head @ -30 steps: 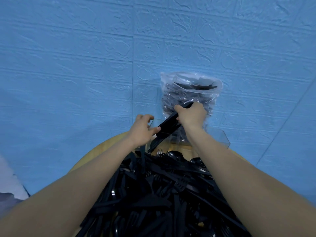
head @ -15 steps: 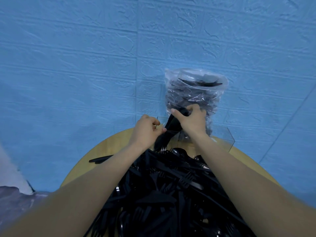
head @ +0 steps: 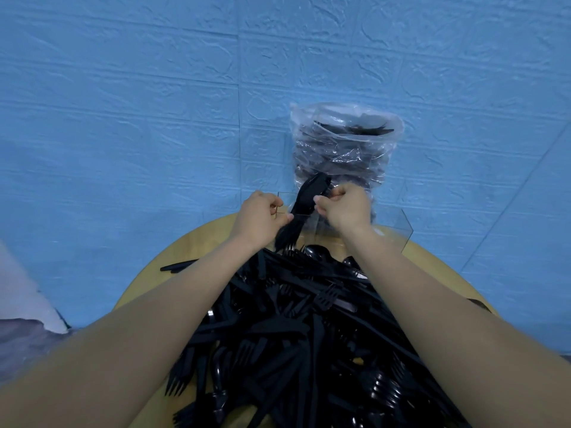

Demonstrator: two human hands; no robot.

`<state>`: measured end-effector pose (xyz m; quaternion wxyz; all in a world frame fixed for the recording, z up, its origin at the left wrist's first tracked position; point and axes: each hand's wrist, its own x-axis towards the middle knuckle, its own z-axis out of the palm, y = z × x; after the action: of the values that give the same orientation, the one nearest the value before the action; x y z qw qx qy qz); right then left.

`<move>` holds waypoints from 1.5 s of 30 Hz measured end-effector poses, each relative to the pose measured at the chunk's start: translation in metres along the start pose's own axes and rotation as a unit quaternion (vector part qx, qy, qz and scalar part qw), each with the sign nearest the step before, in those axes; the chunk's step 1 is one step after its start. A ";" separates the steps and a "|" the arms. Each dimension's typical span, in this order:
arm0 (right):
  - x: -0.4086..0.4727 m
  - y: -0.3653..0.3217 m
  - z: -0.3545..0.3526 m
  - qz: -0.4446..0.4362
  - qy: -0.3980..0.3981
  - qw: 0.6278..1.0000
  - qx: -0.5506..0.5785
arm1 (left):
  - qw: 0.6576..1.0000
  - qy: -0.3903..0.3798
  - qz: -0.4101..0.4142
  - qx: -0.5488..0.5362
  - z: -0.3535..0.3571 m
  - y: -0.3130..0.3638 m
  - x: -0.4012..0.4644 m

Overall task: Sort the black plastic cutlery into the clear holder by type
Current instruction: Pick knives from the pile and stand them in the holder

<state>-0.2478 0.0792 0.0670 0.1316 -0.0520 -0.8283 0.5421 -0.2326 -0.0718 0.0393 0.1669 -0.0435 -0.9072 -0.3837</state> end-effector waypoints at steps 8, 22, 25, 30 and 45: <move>-0.058 0.008 -0.032 -0.071 -0.022 0.995 -0.065 | 1.000 -0.015 0.021 0.003 -0.027 0.013 -0.057; -0.210 0.047 -0.051 -0.068 -0.132 0.966 -0.211 | 0.996 -0.051 0.027 0.070 -0.041 0.020 -0.214; -0.222 0.048 -0.048 -0.049 -0.137 0.960 -0.237 | 0.993 -0.067 0.033 0.089 -0.035 0.021 -0.232; -0.227 0.042 -0.038 -0.043 -0.132 0.957 -0.255 | 0.991 -0.068 0.027 0.111 -0.026 0.018 -0.243; -0.195 0.044 -0.048 0.103 -0.050 0.992 0.043 | 0.992 -0.074 -0.007 0.099 -0.016 0.022 -0.226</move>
<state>-0.0497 0.0950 0.0138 0.0354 -0.1046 -0.8000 0.5898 -0.0116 -0.0568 -0.0115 0.1004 -0.0482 -0.9510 -0.2886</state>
